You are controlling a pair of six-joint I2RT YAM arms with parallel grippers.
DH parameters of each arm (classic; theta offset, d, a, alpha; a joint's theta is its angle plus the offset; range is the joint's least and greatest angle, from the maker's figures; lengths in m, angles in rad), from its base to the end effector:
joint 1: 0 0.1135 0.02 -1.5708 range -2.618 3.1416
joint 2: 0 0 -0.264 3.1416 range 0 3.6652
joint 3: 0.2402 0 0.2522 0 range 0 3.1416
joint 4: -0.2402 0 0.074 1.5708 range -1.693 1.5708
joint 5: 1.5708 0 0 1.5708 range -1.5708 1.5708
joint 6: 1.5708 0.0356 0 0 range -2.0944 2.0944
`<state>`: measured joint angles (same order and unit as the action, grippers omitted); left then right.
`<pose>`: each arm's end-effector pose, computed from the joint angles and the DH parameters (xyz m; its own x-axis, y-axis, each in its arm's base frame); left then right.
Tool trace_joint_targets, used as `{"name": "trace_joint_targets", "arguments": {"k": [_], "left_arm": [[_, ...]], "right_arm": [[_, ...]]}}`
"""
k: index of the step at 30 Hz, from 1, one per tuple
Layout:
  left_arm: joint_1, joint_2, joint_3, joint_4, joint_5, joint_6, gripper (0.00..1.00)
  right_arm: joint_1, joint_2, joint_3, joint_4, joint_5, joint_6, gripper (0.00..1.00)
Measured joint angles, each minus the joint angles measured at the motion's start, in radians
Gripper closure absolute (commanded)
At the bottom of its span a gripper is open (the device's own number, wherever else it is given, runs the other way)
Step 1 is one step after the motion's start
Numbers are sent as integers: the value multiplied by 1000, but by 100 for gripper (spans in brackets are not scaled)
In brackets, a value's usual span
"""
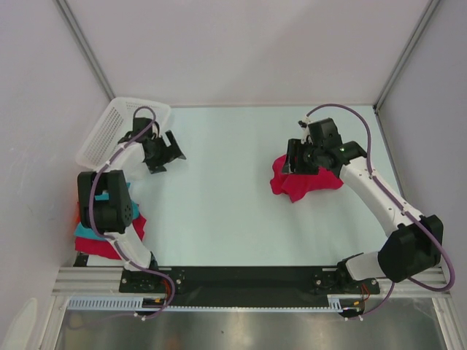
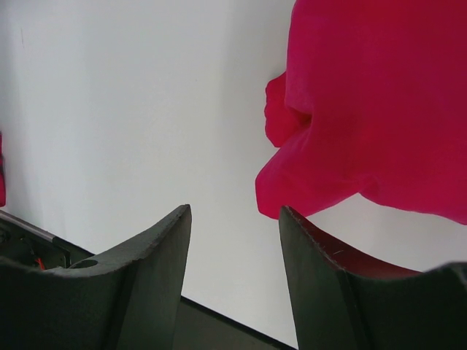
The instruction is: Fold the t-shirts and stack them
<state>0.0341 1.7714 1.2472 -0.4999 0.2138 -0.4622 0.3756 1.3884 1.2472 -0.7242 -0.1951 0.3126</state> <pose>0.3713 0.0051 0.2086 -0.7985 -0.4632 -0.3845 -0.3118 0.8646 -0.3941 0.2707 0.1142 0.3151 -0.8206 0.0007 -0.5715 -0.2359 0.9104 0.3398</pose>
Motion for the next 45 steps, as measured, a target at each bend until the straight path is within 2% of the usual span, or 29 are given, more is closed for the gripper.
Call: {"name": "trace_joint_targets", "arguments": {"k": [8, 18, 24, 32, 35, 41, 45], "left_arm": [[22, -1, 47, -39, 10, 1, 5], [53, 267, 552, -184, -1, 19, 5], [120, 329, 698, -241, 13, 18, 4], [192, 337, 706, -286, -22, 7, 4], [199, 313, 653, -247, 11, -2, 4], [158, 138, 445, -130, 188, -27, 4], [50, -66, 318, -44, 308, -27, 3]], "right_arm": [[6, -5, 0, 0, 0, 5, 43], [40, -72, -15, -19, 22, 19, 43], [44, -124, -33, -27, 34, 32, 44], [81, -120, -34, -42, 56, 43, 44], [94, -113, -33, -42, 58, 54, 43], [150, -56, -34, -26, 77, 80, 42], [188, -22, -54, 29, 75, 112, 41]]}}
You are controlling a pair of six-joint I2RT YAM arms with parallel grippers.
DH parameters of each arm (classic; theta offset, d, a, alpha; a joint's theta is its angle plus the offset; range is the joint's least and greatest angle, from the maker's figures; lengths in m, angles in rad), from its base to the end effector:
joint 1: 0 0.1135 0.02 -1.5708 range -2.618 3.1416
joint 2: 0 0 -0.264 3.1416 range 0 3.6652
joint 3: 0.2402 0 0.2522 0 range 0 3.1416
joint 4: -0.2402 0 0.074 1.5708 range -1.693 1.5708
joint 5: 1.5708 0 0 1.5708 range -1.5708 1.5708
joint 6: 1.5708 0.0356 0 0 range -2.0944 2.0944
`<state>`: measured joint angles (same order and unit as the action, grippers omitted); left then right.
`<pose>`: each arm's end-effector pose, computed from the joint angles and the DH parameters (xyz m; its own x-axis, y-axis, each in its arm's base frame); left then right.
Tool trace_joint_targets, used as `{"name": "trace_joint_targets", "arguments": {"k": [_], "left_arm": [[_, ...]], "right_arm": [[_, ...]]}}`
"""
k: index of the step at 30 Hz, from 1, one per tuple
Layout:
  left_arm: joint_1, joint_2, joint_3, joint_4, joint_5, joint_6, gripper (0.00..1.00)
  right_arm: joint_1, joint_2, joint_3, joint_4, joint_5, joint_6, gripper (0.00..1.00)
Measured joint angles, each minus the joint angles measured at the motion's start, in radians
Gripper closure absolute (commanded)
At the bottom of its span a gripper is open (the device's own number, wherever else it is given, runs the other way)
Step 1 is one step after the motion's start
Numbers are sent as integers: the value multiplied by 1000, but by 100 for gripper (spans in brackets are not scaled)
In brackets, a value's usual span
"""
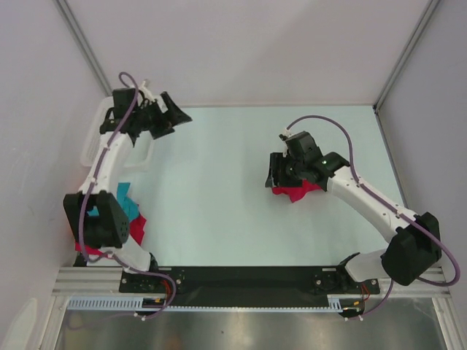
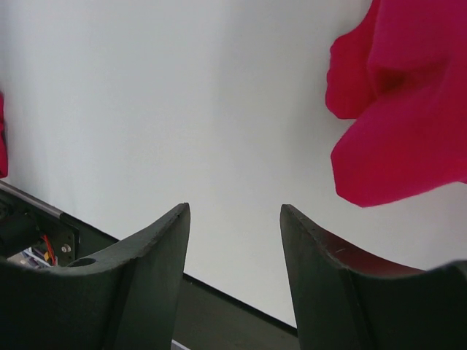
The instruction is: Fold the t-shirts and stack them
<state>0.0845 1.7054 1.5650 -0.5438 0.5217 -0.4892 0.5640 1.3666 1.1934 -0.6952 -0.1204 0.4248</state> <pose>0.3877 0.0150 0.3340 -0.7024 -0.4684 -0.5360 -0.0209 0.7663 -0.6422 0.2417 0.1580 0.3054 -0.8335 -0.0431 -0.5508 -0.2774 0.8948 0.3498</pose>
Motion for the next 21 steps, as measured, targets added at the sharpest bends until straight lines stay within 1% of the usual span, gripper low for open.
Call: {"name": "trace_joint_targets", "arguments": {"k": [4, 5, 7, 9, 11, 13, 18, 21], "left_arm": [[-173, -225, -188, 108, 77, 0, 3], [-225, -292, -271, 163, 106, -3, 3], [-267, -372, -396, 228, 148, -20, 2], [-271, -425, -533, 294, 174, -47, 2], [-269, -439, -654, 349, 180, -72, 2], [-274, -439, -735, 367, 185, -88, 2], [-294, -480, -842, 417, 211, -109, 2], [-298, -521, -865, 476, 238, -149, 2]], "right_arm": [[42, 18, -58, 50, 11, 32, 42], [56, 18, -76, 53, 21, 42, 42], [81, 18, -108, 59, 45, 58, 41], [108, 7, -149, 74, 84, 80, 41], [122, -29, -195, 79, 115, 102, 42], [124, -90, -240, 83, 149, 130, 43], [143, -248, -318, 116, 222, 211, 43], [186, -291, -349, 127, 256, 263, 43]]}}
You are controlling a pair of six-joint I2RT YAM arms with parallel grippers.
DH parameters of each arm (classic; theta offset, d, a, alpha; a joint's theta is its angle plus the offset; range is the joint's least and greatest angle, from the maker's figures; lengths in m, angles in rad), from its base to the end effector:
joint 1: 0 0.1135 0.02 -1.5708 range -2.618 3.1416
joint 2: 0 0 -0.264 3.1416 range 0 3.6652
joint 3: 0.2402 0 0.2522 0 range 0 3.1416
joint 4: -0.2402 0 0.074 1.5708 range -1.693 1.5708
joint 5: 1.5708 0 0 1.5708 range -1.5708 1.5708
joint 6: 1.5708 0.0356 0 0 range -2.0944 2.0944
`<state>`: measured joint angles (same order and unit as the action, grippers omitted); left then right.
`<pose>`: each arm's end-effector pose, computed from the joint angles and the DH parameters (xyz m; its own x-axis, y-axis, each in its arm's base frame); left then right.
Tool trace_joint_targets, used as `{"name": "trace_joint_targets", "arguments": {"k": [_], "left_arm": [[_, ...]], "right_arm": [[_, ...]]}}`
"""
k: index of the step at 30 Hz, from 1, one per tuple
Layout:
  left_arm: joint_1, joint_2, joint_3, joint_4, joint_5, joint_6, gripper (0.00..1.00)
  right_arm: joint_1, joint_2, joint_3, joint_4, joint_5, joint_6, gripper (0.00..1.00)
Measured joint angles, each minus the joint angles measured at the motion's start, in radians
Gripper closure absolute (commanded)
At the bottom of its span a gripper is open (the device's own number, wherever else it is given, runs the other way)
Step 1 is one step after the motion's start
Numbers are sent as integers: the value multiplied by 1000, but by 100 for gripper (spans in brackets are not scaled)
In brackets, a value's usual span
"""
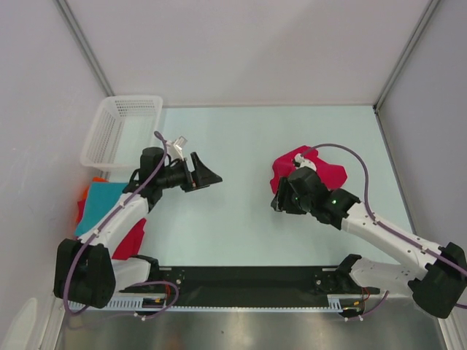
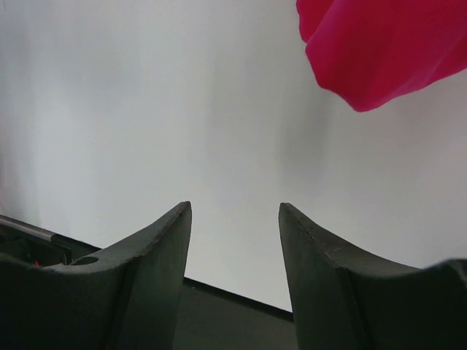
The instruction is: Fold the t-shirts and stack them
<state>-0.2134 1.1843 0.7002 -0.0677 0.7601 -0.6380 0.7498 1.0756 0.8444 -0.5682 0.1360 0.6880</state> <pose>0.2393 -0.0770 0.2448 -0.8445 -0.2587 -0.4690 0.2788 0.5353 -0.7973 0.1664 0.1484 0.2697 -0.7901 0.1239 -0.6003 -0.1350 0.9201 0.3676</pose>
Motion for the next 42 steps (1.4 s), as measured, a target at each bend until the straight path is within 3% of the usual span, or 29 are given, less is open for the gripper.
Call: {"name": "trace_joint_targets", "arguments": {"k": [6, 9, 12, 16, 20, 26, 31, 36, 42], "left_arm": [[-35, 23, 114, -58, 25, -39, 2], [-44, 123, 356, -218, -1, -12, 2], [-44, 285, 699, -327, -10, 11, 2], [-51, 351, 867, -340, -43, 7, 2], [-86, 346, 832, -357, -51, 8, 1], [-101, 263, 601, -436, -125, 13, 1], [-101, 257, 602, -480, -160, 10, 0], [-106, 246, 616, -441, -173, -24, 0], [-128, 79, 290, -269, -180, -74, 1]], "right_arm": [[69, 0, -19, -8, 75, 108, 41], [92, 1, -9, -25, 99, 150, 41], [102, 13, 52, -89, 131, 156, 41], [115, 32, 165, -154, 192, 149, 41], [133, 16, 162, -174, 215, 127, 40], [131, 41, 103, -144, 191, 53, 40], [125, 139, 96, -80, 124, -14, 39], [120, 229, 232, -130, 75, -106, 39], [103, 257, 283, -109, 104, -141, 39]]}}
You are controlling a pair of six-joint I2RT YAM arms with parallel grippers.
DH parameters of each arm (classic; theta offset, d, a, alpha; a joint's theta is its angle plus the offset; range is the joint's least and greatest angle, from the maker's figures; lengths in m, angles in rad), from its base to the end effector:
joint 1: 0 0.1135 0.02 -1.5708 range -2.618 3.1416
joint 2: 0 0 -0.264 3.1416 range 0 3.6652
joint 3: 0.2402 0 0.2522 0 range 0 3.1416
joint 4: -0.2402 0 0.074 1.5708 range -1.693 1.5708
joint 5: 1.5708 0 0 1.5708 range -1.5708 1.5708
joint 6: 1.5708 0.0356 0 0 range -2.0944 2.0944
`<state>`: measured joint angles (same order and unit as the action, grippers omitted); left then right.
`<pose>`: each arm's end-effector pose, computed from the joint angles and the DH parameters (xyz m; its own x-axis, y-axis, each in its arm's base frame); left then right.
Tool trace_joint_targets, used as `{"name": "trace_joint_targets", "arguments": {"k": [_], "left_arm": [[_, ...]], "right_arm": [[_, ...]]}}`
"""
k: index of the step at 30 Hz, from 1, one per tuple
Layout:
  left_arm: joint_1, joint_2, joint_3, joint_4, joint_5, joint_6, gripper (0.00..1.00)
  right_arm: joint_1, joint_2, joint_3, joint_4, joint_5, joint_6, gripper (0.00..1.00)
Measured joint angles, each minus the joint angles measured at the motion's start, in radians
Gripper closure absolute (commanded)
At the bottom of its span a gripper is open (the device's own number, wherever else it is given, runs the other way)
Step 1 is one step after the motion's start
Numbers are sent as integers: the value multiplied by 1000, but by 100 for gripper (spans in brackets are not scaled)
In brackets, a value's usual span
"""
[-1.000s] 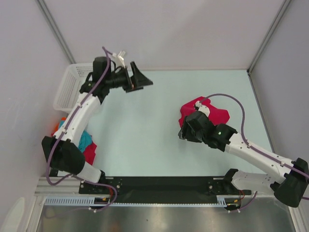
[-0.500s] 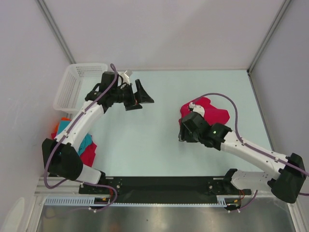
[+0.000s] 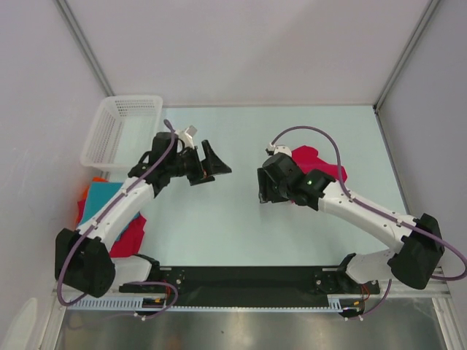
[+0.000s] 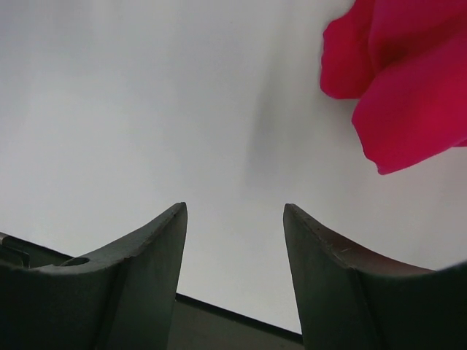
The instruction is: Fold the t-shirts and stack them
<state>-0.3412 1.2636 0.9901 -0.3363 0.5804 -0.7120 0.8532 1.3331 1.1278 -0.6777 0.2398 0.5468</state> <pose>0.2548 -0.1112 0.2973 -0.8682 -0.2715 -0.4154 0.1799 0.6079 -0.7733 0.1897 0.2045 0.2950 -0.7630 -0.1060 -0.6377 -0.2762 0.9453 0.1733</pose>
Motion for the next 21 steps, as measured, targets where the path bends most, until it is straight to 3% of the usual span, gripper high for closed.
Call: {"name": "trace_joint_targets", "arguments": {"k": [5, 9, 13, 21], "left_arm": [[-3, 90, -82, 157, 45, -13, 1], [-3, 334, -68, 380, 142, -67, 1], [-3, 543, -69, 578, 223, -181, 1], [-4, 709, -69, 1048, 323, -475, 0]], "right_arm": [[23, 2, -45, 18, 17, 31, 39], [21, 23, -45, 14, 42, 52, 39], [-5, 109, 20, -9, 76, 44, 39], [-56, 272, 175, -56, 124, 1, 37]]}}
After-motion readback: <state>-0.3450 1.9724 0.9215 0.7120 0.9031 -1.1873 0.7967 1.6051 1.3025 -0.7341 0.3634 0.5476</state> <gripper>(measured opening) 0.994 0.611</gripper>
